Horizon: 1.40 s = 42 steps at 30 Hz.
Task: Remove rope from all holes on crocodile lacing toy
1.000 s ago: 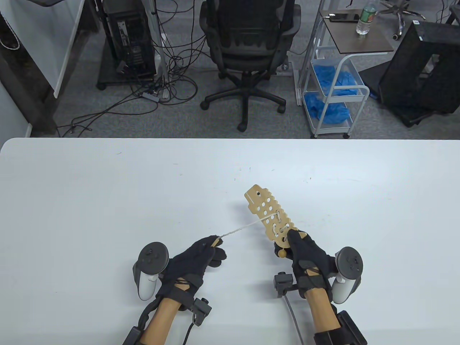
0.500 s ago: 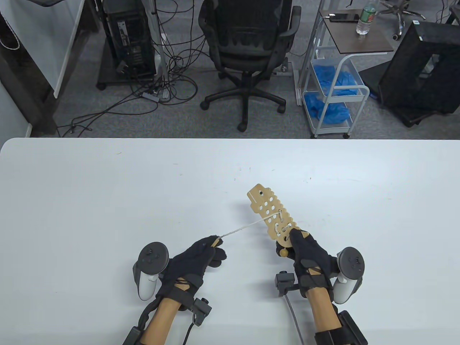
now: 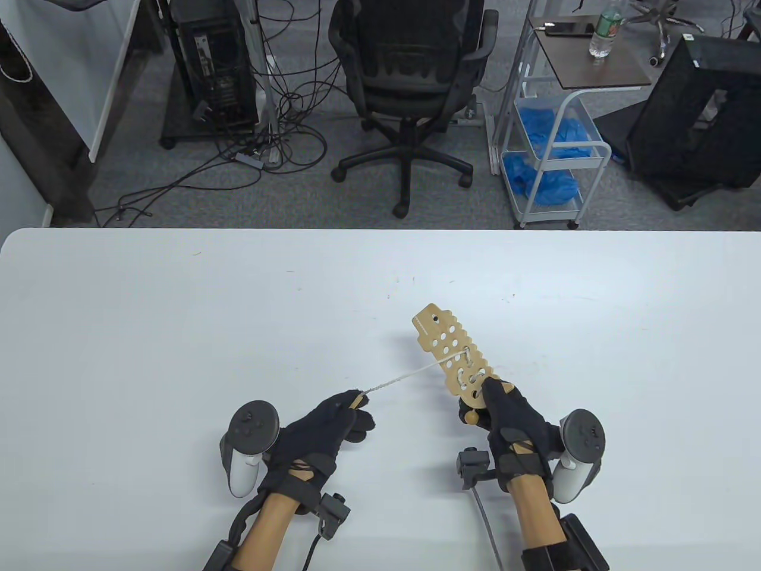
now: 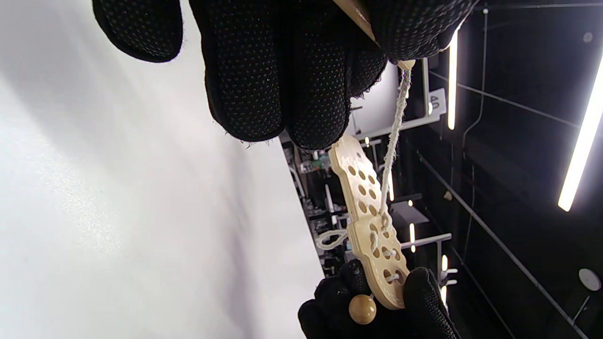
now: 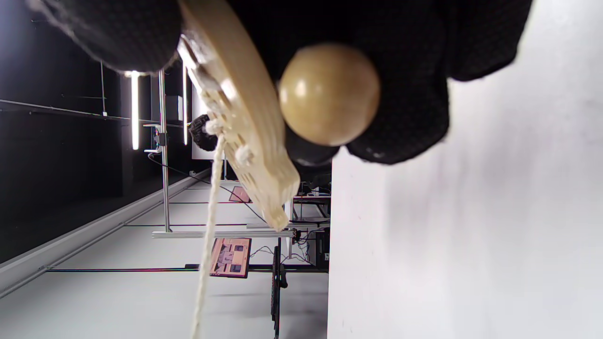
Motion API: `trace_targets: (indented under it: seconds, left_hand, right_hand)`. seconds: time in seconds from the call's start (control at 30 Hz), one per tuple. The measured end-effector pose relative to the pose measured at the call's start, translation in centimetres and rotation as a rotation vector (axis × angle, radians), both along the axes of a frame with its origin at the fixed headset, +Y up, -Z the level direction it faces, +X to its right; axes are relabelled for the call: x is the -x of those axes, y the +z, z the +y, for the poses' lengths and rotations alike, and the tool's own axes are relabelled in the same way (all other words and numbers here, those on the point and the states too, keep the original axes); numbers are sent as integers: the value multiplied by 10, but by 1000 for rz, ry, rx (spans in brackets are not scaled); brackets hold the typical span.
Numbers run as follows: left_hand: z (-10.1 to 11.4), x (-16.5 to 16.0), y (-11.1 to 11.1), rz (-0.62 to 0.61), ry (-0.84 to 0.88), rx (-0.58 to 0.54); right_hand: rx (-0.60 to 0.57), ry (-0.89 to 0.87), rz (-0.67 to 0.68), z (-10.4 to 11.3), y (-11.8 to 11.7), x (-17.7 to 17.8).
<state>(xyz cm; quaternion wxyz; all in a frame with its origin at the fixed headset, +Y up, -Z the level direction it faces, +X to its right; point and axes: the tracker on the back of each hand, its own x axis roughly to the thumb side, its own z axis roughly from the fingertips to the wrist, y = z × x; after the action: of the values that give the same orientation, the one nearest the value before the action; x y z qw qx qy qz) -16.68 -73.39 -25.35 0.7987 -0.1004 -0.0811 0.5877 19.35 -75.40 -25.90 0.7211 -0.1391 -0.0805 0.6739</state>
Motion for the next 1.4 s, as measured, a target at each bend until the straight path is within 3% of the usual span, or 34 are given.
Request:
trace_targets:
  seconds: [1.4]
  left_hand:
    - [1, -1, 1, 0, -1, 2]
  right_hand:
    - [19, -44, -32, 7, 4, -3]
